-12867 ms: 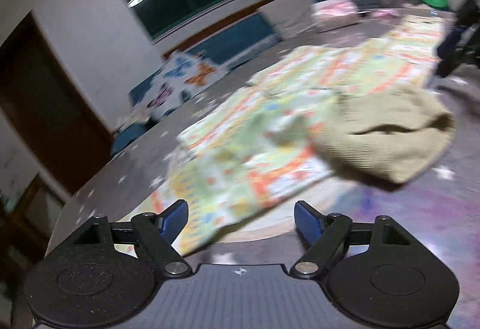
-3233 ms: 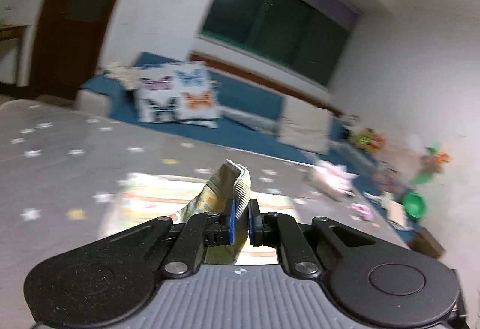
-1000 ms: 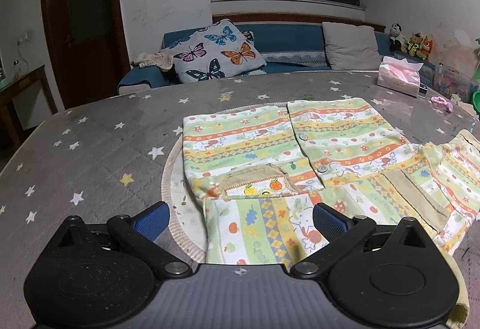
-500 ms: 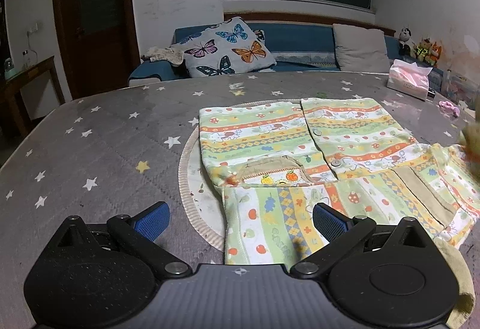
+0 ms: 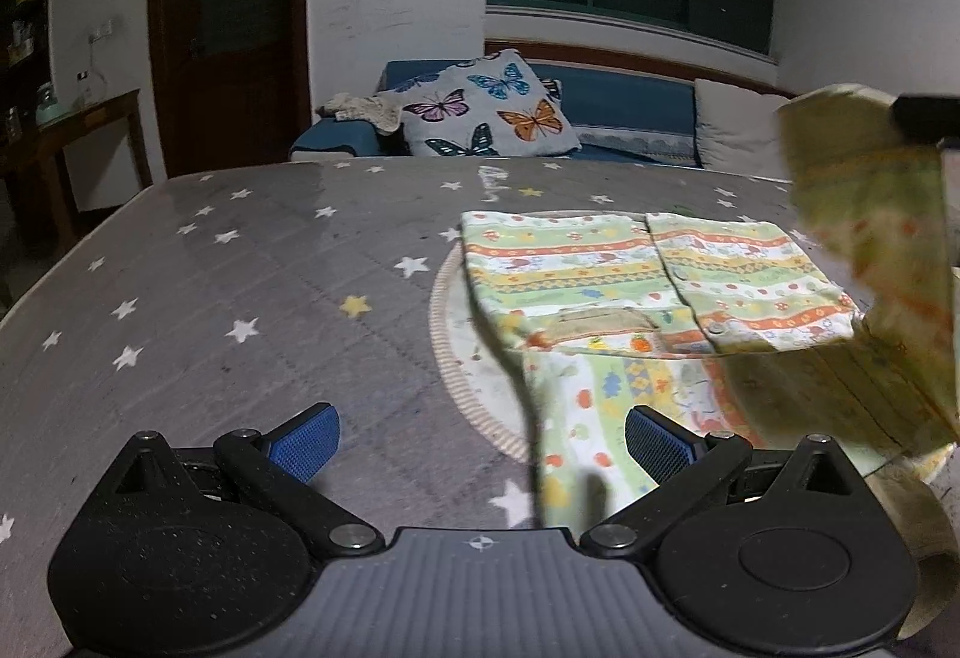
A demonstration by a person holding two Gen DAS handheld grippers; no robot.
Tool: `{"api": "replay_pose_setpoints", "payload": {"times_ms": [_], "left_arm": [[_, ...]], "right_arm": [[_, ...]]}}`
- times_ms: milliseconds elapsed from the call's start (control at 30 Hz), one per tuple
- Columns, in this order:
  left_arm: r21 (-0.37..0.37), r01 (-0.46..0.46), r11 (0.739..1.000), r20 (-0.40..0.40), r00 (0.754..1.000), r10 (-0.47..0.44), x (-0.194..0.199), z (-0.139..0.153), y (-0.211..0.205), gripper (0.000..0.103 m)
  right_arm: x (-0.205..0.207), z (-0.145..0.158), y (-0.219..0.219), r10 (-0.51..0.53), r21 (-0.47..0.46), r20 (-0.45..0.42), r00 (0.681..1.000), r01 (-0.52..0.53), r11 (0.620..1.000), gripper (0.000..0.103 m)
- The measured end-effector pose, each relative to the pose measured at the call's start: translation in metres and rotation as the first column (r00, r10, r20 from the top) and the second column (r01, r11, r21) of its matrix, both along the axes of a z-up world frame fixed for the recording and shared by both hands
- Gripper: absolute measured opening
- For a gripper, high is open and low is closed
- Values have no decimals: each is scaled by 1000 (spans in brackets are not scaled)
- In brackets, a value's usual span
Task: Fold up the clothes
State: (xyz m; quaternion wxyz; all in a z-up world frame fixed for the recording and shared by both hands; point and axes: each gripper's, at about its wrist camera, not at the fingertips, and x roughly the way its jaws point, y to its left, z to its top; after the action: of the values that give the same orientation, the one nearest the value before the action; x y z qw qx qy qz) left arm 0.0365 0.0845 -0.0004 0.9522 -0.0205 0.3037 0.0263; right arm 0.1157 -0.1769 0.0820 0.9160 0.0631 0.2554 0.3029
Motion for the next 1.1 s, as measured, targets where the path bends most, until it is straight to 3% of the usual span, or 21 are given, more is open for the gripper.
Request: {"api": "replay_pose_setpoints", "payload": {"times_ms": [100,300,567,800,1000,1100], "left_arm": [[-4,-17,1000,-1,1000,17,-1,-1,7,103],[-5,-24,1000,6,1000,24,1,4,9,103],[3,53,999,15,998,-53,11,7,-17,103],[50,135,990,-21,991,-134,29,2,-56,103],[79,168,983,-49,985,-164,44,-1,-74,103],[99,194,976,-41,981,-191,51,0,-85,103]], "right_arm": [[1,-7,27,61,-13,-24,998,-61,998,10],[-4,-16,26,76,-52,-40,996,-78,996,19],[-6,-64,-37,-74,-238,-130,989,42,970,22],[-1,-105,-73,-167,-293,-205,964,102,951,23],[10,-94,-75,-162,-275,-160,974,114,955,26],[23,-93,-67,-144,-263,-144,979,102,959,32]]}}
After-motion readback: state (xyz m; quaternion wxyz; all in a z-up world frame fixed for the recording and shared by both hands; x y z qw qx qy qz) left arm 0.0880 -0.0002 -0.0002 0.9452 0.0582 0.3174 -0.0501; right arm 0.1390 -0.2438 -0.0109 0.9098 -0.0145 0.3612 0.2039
